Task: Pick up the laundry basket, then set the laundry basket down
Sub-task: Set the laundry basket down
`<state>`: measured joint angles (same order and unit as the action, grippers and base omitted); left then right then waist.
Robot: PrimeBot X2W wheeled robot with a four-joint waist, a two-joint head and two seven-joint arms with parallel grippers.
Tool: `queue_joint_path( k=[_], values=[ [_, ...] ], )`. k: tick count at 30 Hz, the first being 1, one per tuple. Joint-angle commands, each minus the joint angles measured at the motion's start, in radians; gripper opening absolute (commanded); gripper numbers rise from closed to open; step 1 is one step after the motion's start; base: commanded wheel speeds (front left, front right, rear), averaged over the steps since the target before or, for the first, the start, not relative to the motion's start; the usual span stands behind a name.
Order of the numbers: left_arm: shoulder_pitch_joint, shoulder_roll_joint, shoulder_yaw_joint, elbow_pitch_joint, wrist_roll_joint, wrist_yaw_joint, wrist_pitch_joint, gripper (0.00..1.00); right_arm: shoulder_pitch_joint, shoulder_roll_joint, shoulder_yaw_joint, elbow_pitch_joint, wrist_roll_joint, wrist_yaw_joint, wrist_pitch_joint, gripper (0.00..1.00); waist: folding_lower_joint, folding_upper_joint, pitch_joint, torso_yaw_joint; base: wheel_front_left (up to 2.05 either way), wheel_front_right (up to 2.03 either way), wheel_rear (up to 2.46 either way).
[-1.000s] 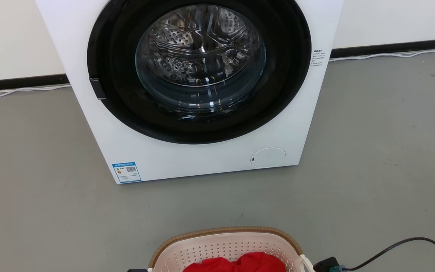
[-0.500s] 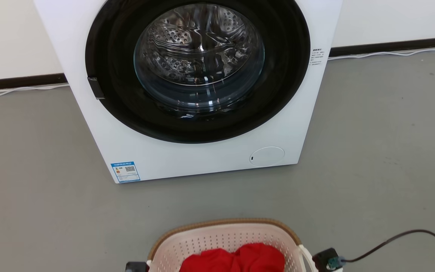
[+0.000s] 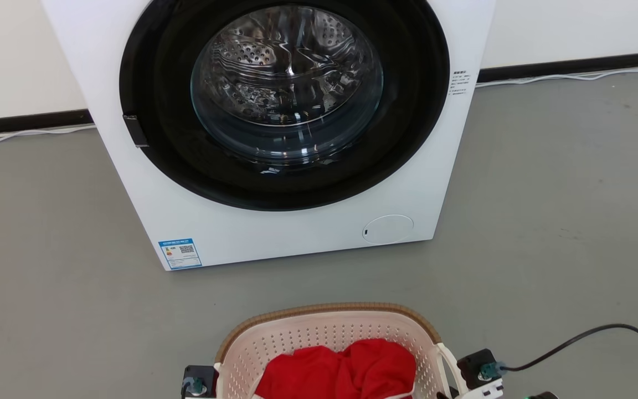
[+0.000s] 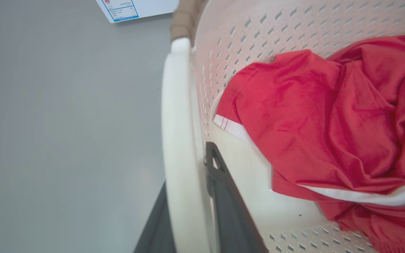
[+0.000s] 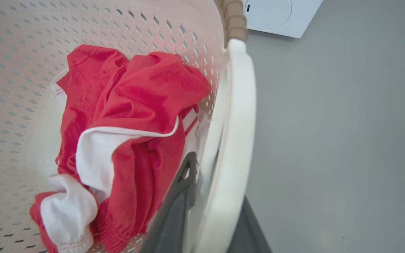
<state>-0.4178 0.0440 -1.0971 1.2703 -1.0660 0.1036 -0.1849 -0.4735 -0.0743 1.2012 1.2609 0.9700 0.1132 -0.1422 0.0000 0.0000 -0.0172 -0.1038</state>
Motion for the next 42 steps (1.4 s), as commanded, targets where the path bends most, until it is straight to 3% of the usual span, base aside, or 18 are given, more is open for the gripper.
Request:
queue_joint_path(
  k=[1,27,34,42],
  values=[
    [-0.055,0.006,0.006,-0.004,0.002,-0.01,-0.006,0.0,-0.029,0.024,0.015,-0.018,-0.002,0.017,-0.02,0.0,0.0,0.0,0.0,-0.002,0.0,0.0,0.0],
    [-0.075,0.006,-0.023,0.003,-0.023,-0.006,-0.004,0.0,-0.057,0.024,0.046,-0.012,0.033,0.017,-0.028,0.0,0.0,0.0,0.042,-0.005,0.0,0.0,0.0],
    [-0.137,0.006,-0.029,0.007,-0.02,0.002,-0.007,0.0,-0.102,0.015,0.053,-0.022,0.031,0.017,-0.037,0.0,0.0,0.0,0.14,-0.006,0.0,0.0,0.0],
    [-0.279,0.006,-0.025,0.012,-0.009,0.027,-0.019,0.0,-0.214,-0.008,0.059,-0.047,0.024,0.017,-0.063,0.0,0.0,0.0,0.337,-0.002,0.0,0.0,0.0]
  ],
)
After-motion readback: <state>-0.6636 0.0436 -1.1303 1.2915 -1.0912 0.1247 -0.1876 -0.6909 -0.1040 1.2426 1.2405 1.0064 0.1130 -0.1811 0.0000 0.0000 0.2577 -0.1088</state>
